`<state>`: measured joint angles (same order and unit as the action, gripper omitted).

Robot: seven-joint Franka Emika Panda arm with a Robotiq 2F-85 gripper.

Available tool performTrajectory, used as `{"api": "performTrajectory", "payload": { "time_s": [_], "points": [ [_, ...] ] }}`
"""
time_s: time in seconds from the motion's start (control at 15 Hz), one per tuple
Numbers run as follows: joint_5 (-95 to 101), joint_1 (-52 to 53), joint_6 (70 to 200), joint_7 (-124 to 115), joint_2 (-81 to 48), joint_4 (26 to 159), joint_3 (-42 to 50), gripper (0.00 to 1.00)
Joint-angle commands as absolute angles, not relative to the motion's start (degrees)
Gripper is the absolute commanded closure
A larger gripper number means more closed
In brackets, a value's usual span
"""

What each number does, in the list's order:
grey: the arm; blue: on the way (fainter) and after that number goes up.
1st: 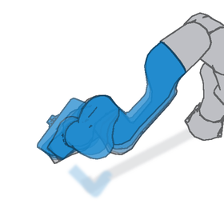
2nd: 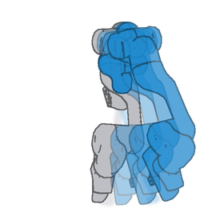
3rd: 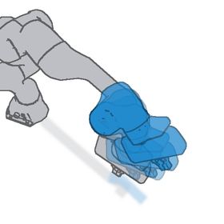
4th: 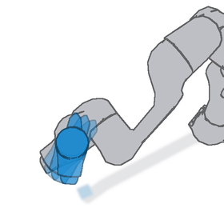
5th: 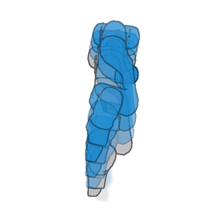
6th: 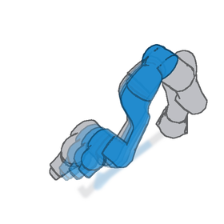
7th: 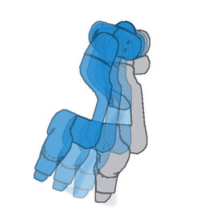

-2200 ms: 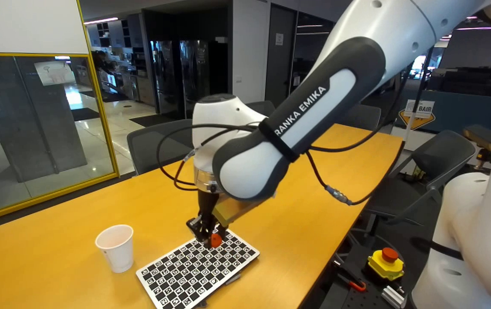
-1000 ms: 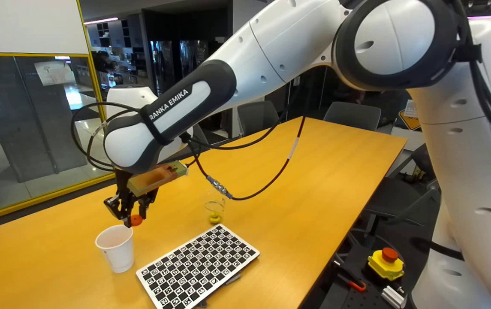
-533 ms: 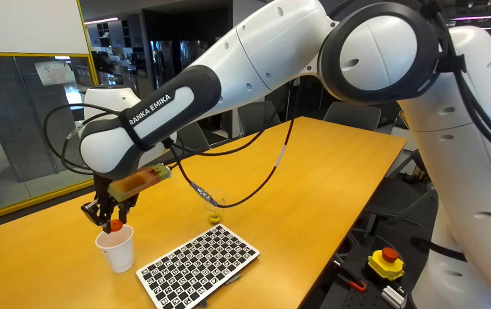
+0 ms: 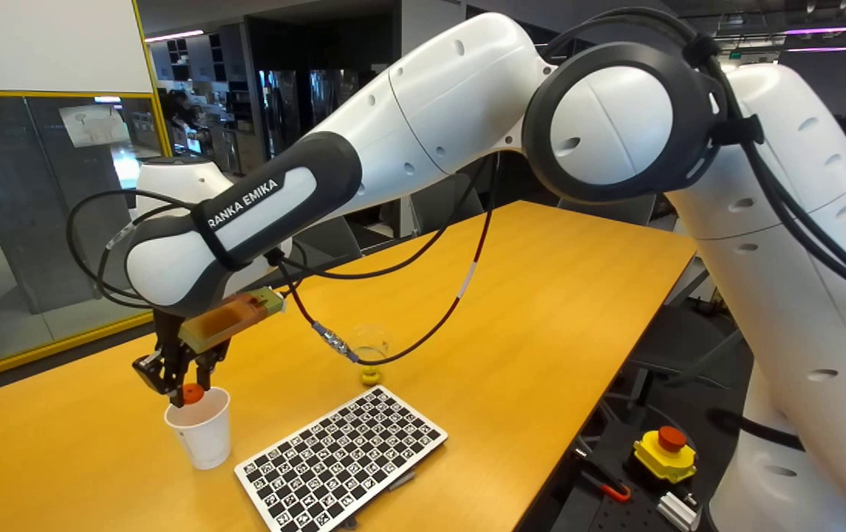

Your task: Put the yellow objects inside the transparent cup and the orange objects inside the white cup.

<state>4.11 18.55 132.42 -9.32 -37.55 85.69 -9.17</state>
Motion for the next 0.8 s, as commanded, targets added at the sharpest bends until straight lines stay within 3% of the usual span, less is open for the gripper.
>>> {"api": "performTrajectory", "payload": {
  "time_s": [0.0, 0.07, 0.13, 0.27, 0.47, 0.73],
  "points": [
    [3.84, 18.95, 129.72, -8.22, -39.81, 81.1, -8.67, 0.83],
    [3.88, 18.97, 129.53, -8.27, -39.97, 80.83, -8.58, 0.83],
    [3.76, 18.95, 129.22, -8.43, -40.05, 80.63, -8.54, 0.35],
    [3.85, 18.99, 128.66, -8.55, -40.04, 80.55, -8.38, 0.25],
    [4.17, 19.16, 127.46, -9.05, -38.96, 81.46, -8.06, 0.03],
    [4.2, 18.45, 127.02, -10.61, -31.89, 88.74, -7.24, 0.0]
  ]
}}
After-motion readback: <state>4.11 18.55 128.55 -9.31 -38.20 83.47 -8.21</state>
